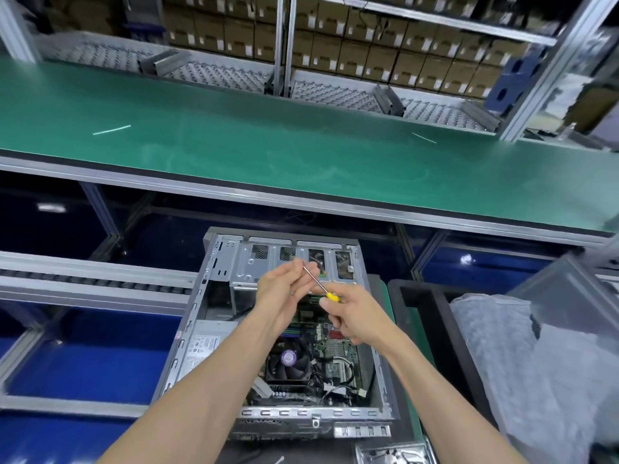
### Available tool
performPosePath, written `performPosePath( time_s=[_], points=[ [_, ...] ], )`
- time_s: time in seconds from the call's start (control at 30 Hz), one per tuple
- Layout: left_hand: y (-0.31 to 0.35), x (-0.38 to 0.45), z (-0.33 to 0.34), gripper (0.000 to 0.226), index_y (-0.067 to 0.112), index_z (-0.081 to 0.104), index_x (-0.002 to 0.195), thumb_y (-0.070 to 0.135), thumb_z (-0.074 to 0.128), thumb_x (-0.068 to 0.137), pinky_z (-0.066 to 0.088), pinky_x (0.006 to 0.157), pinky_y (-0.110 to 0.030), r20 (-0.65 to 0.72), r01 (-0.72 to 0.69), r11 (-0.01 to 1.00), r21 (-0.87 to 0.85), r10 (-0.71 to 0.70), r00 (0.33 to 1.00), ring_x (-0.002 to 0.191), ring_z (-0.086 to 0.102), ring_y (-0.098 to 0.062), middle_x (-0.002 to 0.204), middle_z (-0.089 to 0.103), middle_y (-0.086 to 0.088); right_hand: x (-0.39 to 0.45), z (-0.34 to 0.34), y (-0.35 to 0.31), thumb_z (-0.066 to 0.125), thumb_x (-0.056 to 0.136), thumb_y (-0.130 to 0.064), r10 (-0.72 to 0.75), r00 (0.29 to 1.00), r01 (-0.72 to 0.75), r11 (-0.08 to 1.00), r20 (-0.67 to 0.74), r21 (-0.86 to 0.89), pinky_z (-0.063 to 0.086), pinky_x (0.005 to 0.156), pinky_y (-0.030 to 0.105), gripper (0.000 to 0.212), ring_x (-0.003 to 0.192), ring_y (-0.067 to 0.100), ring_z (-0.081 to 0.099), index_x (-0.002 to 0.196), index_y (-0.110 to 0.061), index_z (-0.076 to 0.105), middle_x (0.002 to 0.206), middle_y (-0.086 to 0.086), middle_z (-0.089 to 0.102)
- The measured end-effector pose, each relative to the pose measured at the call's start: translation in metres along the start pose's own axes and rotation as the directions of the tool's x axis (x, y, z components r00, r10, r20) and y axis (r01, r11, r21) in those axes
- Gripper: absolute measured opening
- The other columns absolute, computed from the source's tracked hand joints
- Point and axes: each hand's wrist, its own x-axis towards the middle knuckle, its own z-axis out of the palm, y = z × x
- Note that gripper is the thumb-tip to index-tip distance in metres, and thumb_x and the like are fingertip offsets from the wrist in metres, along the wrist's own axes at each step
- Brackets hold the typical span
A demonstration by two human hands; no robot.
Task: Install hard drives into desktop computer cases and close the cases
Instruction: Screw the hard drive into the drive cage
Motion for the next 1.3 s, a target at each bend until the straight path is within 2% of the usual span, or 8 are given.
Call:
performPosePath(
  time_s=[0.13, 0.3, 0.57, 0.7, 0.8, 0.93, 1.13, 1.3],
  points=[
    [0.002, -0.001, -0.002, 0.017, -0.005, 0.065, 0.110, 0.004, 0.057, 0.098, 0.061, 0.072, -0.031, 0.028, 0.011, 1.000, 0.012, -0.011, 1.000, 0.099, 0.074, -0.030, 0.108, 0.074, -0.023, -0.001, -0.004, 0.003, 0.060, 0.099, -0.023, -0.025, 0.999, 0.026, 1.000, -0.044, 0.016, 0.024, 0.039, 0.018, 0.019, 0.037, 0.010, 0.028, 0.106, -0.036, 0.072, 0.059, -0.002, 0.046],
    [0.000, -0.003, 0.001, 0.022, -0.008, 0.068, 0.106, 0.009, 0.059, 0.097, 0.061, 0.071, -0.029, 0.002, 0.007, 0.999, -0.049, -0.007, 1.000, 0.098, 0.075, -0.027, 0.105, 0.074, -0.022, 0.000, -0.005, 0.008, 0.083, 0.073, -0.014, -0.092, 0.884, 0.095, 0.995, -0.458, -0.017, 0.045, 0.056, 0.022, 0.022, 0.055, 0.006, 0.058, 0.075, -0.031, 0.070, 0.081, -0.011, 0.070],
    [-0.001, -0.005, 0.010, 0.027, -0.010, 0.065, 0.111, 0.013, 0.059, 0.100, 0.061, 0.073, -0.029, -0.005, 0.005, 0.985, -0.175, -0.006, 1.000, 0.103, 0.073, -0.030, 0.110, 0.073, -0.024, -0.002, -0.017, 0.001, 0.084, 0.077, -0.013, -0.101, 0.879, 0.231, 0.945, -0.465, 0.231, 0.040, 0.045, 0.025, 0.009, 0.053, 0.027, 0.061, 0.080, -0.020, 0.078, 0.065, 0.016, 0.070],
    [-0.009, -0.011, -0.007, 0.023, -0.006, 0.066, 0.098, 0.016, 0.059, 0.101, 0.058, 0.057, -0.023, -0.202, -0.026, 0.996, -0.081, 0.009, 0.979, 0.072, 0.075, -0.020, 0.084, 0.076, -0.017, 0.002, -0.032, -0.010, 0.082, 0.078, -0.010, -0.172, 0.839, 0.265, 0.958, -0.516, 0.112, 0.053, 0.057, 0.031, 0.009, 0.056, 0.027, 0.062, 0.081, -0.019, 0.079, 0.069, 0.009, 0.073],
    [-0.027, -0.012, -0.023, 0.020, 0.002, 0.063, 0.077, 0.006, 0.059, 0.097, 0.026, 0.033, -0.018, -0.352, 0.024, 0.998, 0.061, -0.001, 0.936, 0.038, 0.038, -0.008, 0.060, 0.059, -0.007, 0.010, -0.038, -0.017, 0.077, 0.083, -0.008, -0.226, 0.825, 0.227, 0.972, -0.517, -0.061, 0.055, 0.060, 0.031, 0.011, 0.060, 0.019, 0.069, 0.083, -0.018, 0.077, 0.069, 0.002, 0.073],
    [-0.044, 0.000, -0.026, 0.005, 0.001, 0.065, 0.084, 0.000, 0.070, 0.086, 0.014, 0.035, -0.021, -0.408, 0.157, 0.967, 0.199, -0.064, 0.911, 0.037, 0.017, -0.010, 0.046, 0.034, 0.003, 0.024, -0.040, -0.025, 0.074, 0.085, -0.014, -0.328, 0.821, 0.155, 0.915, -0.467, -0.371, 0.057, 0.077, 0.039, 0.010, 0.078, 0.019, 0.070, 0.084, -0.020, 0.067, 0.076, -0.006, 0.069],
    [-0.052, 0.024, -0.024, 0.018, 0.003, 0.061, 0.081, -0.005, 0.076, 0.075, 0.012, 0.033, -0.020, -0.287, 0.271, 0.939, 0.212, -0.205, 0.936, 0.041, 0.012, -0.010, 0.054, 0.017, 0.006, 0.041, -0.045, -0.029, 0.074, 0.084, -0.014, -0.386, 0.836, 0.124, 0.825, -0.390, -0.551, 0.041, 0.060, 0.009, 0.019, 0.065, 0.005, 0.061, 0.078, -0.025, 0.059, 0.068, -0.006, 0.064],
    [-0.057, 0.043, -0.028, 0.021, -0.001, 0.067, 0.083, -0.005, 0.083, 0.070, 0.014, 0.032, -0.021, -0.228, 0.292, 0.943, 0.160, -0.252, 0.940, 0.039, 0.016, -0.007, 0.050, 0.025, 0.008, 0.052, -0.046, -0.027, 0.072, 0.082, -0.010, -0.397, 0.849, 0.120, 0.788, -0.349, -0.604, 0.048, 0.060, 0.026, 0.017, 0.062, 0.011, 0.060, 0.078, -0.022, 0.059, 0.064, -0.004, 0.062]
  ],
)
